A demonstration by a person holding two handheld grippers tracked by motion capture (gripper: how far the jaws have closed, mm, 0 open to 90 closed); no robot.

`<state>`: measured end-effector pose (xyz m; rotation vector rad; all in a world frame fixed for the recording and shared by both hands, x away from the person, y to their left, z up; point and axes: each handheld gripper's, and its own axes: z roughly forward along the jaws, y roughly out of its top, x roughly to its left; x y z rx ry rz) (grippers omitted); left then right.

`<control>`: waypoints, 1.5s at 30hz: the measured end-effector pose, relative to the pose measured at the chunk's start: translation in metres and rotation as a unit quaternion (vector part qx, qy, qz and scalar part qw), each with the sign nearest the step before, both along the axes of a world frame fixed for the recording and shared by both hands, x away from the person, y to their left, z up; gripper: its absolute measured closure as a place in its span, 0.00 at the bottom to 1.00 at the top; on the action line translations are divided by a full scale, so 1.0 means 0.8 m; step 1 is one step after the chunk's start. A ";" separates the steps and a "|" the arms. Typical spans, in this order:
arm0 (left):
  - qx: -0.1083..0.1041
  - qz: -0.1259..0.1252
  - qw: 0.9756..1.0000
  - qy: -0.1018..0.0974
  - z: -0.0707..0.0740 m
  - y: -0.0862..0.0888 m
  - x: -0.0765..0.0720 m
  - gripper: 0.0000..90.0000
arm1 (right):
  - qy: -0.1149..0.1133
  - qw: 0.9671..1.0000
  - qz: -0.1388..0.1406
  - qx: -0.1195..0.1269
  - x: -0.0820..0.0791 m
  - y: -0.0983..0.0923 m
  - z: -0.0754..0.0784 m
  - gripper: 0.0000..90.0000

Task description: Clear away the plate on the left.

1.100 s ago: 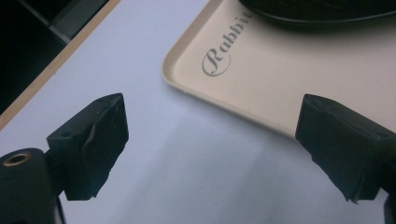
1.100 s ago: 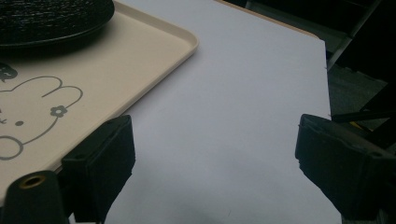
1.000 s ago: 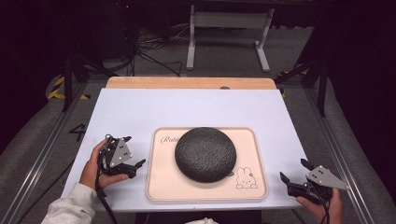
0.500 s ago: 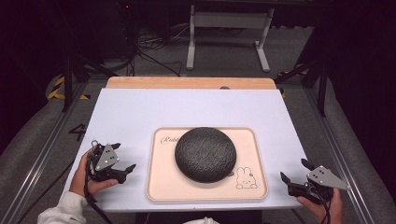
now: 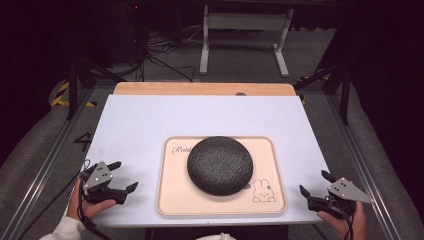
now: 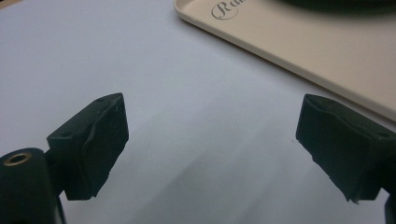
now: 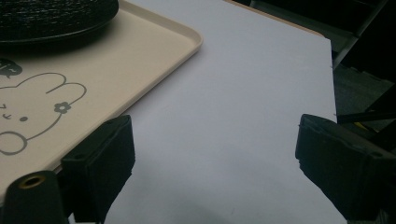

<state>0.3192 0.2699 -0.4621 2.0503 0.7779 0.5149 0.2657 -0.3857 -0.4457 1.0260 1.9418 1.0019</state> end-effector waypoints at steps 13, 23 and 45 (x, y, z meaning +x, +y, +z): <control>-0.014 -0.016 1.000 0.005 -0.003 -0.003 -0.003 0.11 | -0.001 1.000 0.003 -0.002 0.000 0.001 0.001 0.14; -0.007 -0.010 1.000 0.004 -0.003 -0.007 -0.004 0.11 | 0.000 1.000 0.007 -0.006 -0.001 0.006 0.002 0.14; 0.001 -0.011 1.000 0.001 -0.002 -0.011 -0.004 0.12 | 0.002 1.000 0.011 -0.007 -0.001 0.006 0.001 0.14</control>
